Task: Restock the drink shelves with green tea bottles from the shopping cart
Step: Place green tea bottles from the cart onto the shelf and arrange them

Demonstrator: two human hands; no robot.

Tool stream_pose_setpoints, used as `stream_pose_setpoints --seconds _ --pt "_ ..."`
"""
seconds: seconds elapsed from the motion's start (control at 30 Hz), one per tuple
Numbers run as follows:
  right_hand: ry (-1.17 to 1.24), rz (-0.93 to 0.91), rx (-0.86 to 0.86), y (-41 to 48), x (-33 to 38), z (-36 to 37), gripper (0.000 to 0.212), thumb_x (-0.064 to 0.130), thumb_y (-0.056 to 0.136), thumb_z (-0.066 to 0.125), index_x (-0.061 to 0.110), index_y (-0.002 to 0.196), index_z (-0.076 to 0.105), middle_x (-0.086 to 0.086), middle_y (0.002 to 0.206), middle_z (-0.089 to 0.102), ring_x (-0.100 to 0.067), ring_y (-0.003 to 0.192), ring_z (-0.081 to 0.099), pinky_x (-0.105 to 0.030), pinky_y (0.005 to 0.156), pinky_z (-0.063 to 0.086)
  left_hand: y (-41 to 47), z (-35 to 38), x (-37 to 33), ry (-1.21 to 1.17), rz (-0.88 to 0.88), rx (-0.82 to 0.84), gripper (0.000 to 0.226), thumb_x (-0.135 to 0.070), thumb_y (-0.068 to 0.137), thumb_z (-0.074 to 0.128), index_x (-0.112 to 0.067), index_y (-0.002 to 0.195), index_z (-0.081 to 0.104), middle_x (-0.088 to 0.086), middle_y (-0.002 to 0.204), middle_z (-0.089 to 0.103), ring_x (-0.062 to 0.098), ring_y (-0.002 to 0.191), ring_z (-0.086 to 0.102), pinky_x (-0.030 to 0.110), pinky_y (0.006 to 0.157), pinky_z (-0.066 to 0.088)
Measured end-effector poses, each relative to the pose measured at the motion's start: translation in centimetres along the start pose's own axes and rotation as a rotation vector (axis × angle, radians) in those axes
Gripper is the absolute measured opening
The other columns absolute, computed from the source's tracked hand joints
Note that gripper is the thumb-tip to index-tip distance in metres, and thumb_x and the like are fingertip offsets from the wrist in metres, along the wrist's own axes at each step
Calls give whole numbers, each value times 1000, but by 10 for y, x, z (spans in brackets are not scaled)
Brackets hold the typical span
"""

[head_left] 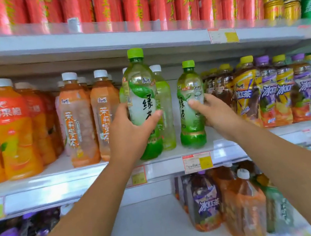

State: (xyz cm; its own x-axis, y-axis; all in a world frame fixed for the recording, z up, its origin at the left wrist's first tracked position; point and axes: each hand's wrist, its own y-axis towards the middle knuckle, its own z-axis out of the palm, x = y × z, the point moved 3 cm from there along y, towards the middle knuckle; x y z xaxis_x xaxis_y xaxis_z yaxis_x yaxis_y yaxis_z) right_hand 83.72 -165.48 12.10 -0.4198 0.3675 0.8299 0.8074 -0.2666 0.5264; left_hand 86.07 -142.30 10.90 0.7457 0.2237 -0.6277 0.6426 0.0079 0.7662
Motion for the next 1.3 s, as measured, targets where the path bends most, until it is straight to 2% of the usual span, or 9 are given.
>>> stream_pose_setpoints --seconds 0.2,0.33,0.5,0.67,0.77,0.83,1.03,1.13,1.3 --pt "-59 27 25 14 -23 -5 69 77 65 63 43 124 52 7 123 62 -13 111 62 -46 96 50 -1 16 9 -28 -61 -56 67 -66 62 73 -33 117 53 -18 98 66 5 90 66 42 80 58" --pt "-157 8 -45 7 -36 -2 84 47 70 80 29 139 35 3 127 47 -11 111 53 -33 92 49 -4 25 9 -48 -97 -113 64 -64 60 75 -36 113 55 -21 94 68 -1 88 65 40 79 59" --pt "-226 -39 -109 6 -31 3 77 28 64 88 21 117 33 -1 111 49 -5 96 54 -18 79 50 -7 23 8 -87 -104 -134 67 -54 60 81 -34 118 54 -25 97 66 -7 88 63 39 81 59" --pt "-229 -48 -141 6 -38 2 72 29 72 83 18 128 39 3 111 51 -12 103 52 -25 87 47 -10 24 12 -130 -6 -92 53 -51 70 77 -38 116 55 -32 98 64 -11 86 62 27 74 55" --pt "-140 32 -95 10 -40 0 51 15 79 77 25 120 48 10 106 55 -1 92 54 -6 63 46 -6 24 14 -167 -18 -52 35 -48 73 76 -41 103 60 -33 94 65 -10 83 63 25 70 52" --pt "-55 97 -38 14 -43 -2 50 8 81 74 21 124 51 7 110 61 0 95 57 -4 58 45 -5 23 13 -199 -56 -33 30 -47 71 77 -42 97 61 -31 91 67 -8 82 64 27 70 53" --pt "-142 163 110 43 -43 -1 47 14 84 71 13 126 49 1 112 60 -11 100 60 -9 64 45 -7 24 7 -244 -75 -56 42 -61 58 68 -42 95 64 -29 90 69 -7 82 65 24 68 51" --pt "-179 130 124 60 -46 8 41 11 86 68 8 124 51 -1 107 61 -8 86 59 -11 65 47 -9 25 7 -226 -46 -62 49 -63 58 66 -41 101 63 -28 93 69 -6 86 65 20 67 52" --pt "-235 156 153 92 -61 18 41 13 83 73 11 117 51 -7 119 66 -23 102 65 -42 93 52 -11 27 1 -198 -34 -82 51 -61 61 64 -37 106 62 -25 95 69 -4 87 65 10 62 50"
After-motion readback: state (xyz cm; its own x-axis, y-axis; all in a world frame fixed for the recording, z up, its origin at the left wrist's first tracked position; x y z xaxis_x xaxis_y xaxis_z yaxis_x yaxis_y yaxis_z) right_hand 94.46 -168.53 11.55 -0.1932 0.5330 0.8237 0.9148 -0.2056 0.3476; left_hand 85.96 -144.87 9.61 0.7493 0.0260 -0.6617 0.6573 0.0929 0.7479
